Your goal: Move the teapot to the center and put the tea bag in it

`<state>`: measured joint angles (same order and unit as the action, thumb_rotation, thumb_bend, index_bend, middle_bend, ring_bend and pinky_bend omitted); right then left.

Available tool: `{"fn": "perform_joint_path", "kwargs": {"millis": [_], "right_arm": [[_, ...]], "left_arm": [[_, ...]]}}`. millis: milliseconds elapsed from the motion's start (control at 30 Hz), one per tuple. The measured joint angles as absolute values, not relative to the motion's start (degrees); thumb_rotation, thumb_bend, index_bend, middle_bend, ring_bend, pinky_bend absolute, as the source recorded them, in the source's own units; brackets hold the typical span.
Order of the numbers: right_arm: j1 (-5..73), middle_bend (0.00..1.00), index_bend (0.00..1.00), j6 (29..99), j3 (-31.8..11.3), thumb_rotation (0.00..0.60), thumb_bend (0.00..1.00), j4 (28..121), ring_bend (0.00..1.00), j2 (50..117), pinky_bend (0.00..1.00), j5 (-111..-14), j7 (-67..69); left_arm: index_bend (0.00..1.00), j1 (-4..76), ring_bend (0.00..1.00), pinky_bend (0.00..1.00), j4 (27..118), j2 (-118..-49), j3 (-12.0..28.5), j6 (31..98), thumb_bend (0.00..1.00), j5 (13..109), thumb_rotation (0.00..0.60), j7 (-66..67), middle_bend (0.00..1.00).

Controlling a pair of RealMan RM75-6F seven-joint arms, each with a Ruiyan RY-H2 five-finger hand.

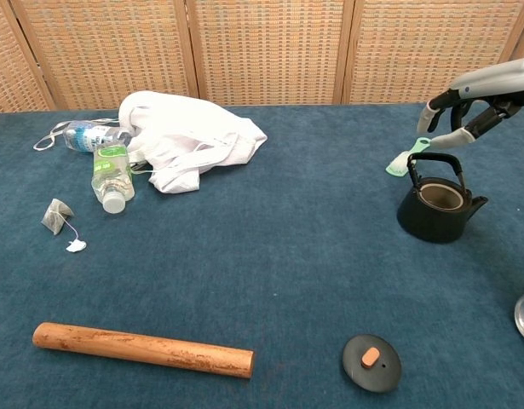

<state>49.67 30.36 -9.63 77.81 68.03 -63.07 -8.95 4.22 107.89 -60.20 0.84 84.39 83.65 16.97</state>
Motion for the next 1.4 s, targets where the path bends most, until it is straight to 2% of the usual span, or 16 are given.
{"fn": "perform_joint_path", "kwargs": {"millis": [333,867,1133,1400], "right_arm": [[52.8,0.29,0.26,26.2,-8.2,0.116,0.51,75.3,0.35,69.7,0.24,-60.7,-9.3],[57.1,0.30,0.28,22.3,-4.0,0.107,0.51,70.3,0.36,72.2,0.24,-55.5,-11.4],[58.1,0.35,0.33,21.9,-2.5,0.108,0.51,70.0,0.37,72.6,0.24,-54.3,-11.4],[57.9,0.41,0.39,24.2,-2.7,0.107,0.51,74.3,0.38,69.9,0.24,-54.9,-10.5]], "left_arm": [[0.04,4.0,0.04,0.00,107.6,-60.3,0.7,84.5,0.46,83.4,0.600,16.8,0.00],[0.04,3.8,0.04,0.00,107.6,-60.4,0.6,84.4,0.46,83.3,0.600,16.9,0.00],[0.04,3.9,0.04,0.00,107.5,-60.5,0.6,84.2,0.46,83.0,0.600,16.8,0.00],[0.04,4.0,0.04,0.00,107.5,-60.4,0.6,83.9,0.46,83.1,0.600,16.3,0.00]]}}
